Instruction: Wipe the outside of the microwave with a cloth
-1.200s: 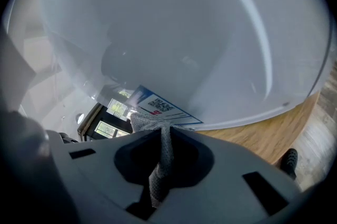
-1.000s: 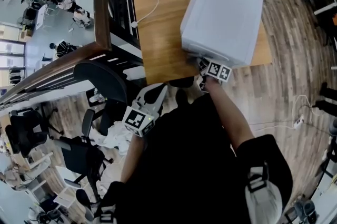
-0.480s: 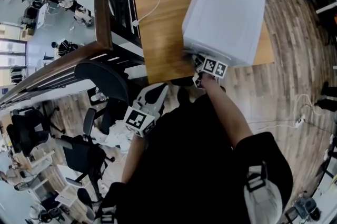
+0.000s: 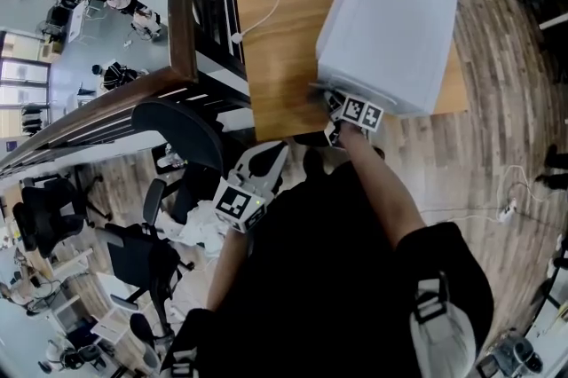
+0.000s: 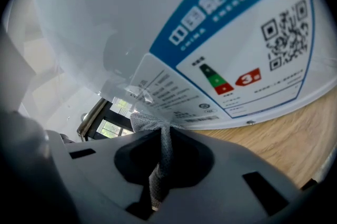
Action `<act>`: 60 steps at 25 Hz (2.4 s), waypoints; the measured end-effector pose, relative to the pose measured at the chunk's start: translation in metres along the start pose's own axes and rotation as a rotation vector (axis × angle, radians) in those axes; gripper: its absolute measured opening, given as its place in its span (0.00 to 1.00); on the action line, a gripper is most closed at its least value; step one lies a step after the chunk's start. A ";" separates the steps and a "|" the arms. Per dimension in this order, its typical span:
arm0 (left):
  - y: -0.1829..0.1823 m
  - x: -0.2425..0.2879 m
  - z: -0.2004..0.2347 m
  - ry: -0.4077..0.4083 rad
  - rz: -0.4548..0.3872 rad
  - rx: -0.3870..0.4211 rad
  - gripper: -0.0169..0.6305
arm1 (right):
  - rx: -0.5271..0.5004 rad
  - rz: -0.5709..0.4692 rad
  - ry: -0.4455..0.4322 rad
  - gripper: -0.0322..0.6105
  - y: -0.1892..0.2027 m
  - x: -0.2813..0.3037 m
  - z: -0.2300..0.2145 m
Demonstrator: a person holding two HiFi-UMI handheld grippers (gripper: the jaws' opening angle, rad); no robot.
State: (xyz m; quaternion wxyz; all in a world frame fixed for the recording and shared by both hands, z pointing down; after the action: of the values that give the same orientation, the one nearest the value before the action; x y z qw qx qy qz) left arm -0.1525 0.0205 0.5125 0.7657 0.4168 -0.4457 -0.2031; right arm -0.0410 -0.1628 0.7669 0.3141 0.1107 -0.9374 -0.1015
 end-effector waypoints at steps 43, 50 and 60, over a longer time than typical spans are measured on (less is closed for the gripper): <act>-0.010 0.017 -0.018 0.119 -0.009 0.059 0.03 | -0.562 0.188 -0.022 0.08 0.044 -0.073 0.038; -0.009 0.021 -0.023 0.160 -0.034 0.086 0.03 | -0.776 0.159 0.017 0.08 0.041 -0.125 0.062; -0.014 0.027 -0.033 0.192 -0.030 0.112 0.03 | -0.989 0.080 0.051 0.08 0.034 -0.182 0.102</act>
State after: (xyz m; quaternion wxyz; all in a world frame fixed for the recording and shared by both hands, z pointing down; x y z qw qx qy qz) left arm -0.1093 0.0094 0.5061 0.7775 0.4829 -0.3746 -0.1483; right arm 0.0330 -0.0685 0.5932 0.3557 -0.0850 -0.7725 -0.5192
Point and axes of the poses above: the fingertips, and each gripper's own axes: x forward along the fingers, z to its left, y out of its underside, the point moved 3 cm from there along -x, backward along the fingers, and after that the axes turned 13 degrees about z, right-handed, at the moved point
